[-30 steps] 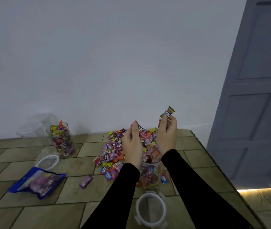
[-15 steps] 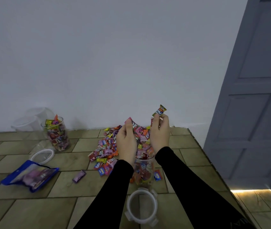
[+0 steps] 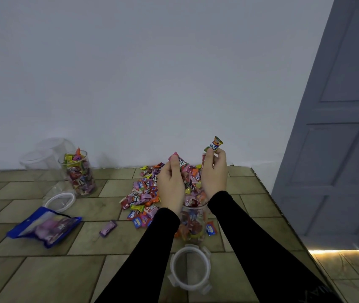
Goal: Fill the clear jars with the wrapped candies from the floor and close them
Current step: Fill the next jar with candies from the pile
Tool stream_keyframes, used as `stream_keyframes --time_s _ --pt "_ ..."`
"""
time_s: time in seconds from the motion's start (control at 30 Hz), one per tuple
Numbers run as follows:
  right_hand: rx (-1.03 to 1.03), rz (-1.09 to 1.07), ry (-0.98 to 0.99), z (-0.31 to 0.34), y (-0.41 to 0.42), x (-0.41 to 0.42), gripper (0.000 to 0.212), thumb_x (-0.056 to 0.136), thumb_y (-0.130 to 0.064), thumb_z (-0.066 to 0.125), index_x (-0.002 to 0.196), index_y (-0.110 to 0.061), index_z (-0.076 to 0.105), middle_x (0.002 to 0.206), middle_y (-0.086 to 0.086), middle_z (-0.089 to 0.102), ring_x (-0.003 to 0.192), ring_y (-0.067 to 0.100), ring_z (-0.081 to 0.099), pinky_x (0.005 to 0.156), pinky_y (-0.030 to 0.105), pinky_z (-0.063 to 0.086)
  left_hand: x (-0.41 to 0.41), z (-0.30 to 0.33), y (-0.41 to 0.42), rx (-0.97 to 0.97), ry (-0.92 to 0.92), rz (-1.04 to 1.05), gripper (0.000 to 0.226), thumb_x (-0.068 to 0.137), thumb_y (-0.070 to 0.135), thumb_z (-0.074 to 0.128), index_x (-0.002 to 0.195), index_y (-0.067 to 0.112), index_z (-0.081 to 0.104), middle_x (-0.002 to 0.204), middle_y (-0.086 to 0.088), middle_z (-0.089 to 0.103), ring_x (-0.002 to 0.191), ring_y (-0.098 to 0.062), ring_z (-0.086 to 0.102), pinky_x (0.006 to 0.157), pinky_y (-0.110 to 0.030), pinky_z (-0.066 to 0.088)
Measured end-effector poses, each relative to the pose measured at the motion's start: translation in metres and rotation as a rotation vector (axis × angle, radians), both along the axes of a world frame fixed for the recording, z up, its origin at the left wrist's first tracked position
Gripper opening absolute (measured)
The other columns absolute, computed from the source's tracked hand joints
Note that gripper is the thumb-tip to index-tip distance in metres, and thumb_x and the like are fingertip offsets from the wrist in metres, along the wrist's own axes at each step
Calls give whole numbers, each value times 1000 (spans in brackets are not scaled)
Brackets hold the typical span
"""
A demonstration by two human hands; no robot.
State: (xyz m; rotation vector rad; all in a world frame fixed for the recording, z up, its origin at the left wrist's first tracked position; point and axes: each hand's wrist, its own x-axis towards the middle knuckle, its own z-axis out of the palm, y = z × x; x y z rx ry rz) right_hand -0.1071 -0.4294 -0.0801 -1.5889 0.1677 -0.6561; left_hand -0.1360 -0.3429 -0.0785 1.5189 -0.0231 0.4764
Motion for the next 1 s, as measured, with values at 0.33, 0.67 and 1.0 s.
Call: stream_keyframes --time_s 0.33,0.67,1.0 --pt "-3 -10 2 -1 0 0 24 102 -40 37 103 -18 47 75 -10 59 56 7 47 62 35 38 -3 -6 3 -112 66 -129 34 99 36 49 69 19 53 63 4 44 53 -1 47 65 -23 40" --pt "0 -7 -15 2 1 -5 23 103 -36 36 103 -15 47 77 -11 60 54 5 46 55 26 36 3 -26 10 -114 -128 -261 28 72 9 44 77 9 71 76 -1 69 77 -19 64 70 -34 51" --pt "55 5 -61 4 1 -4 22 103 -35 37 100 -14 46 66 -11 52 48 1 41 55 25 33 3 -41 11 -234 107 -267 54 103 50 21 111 19 65 109 -2 71 107 -20 65 103 -45 45"
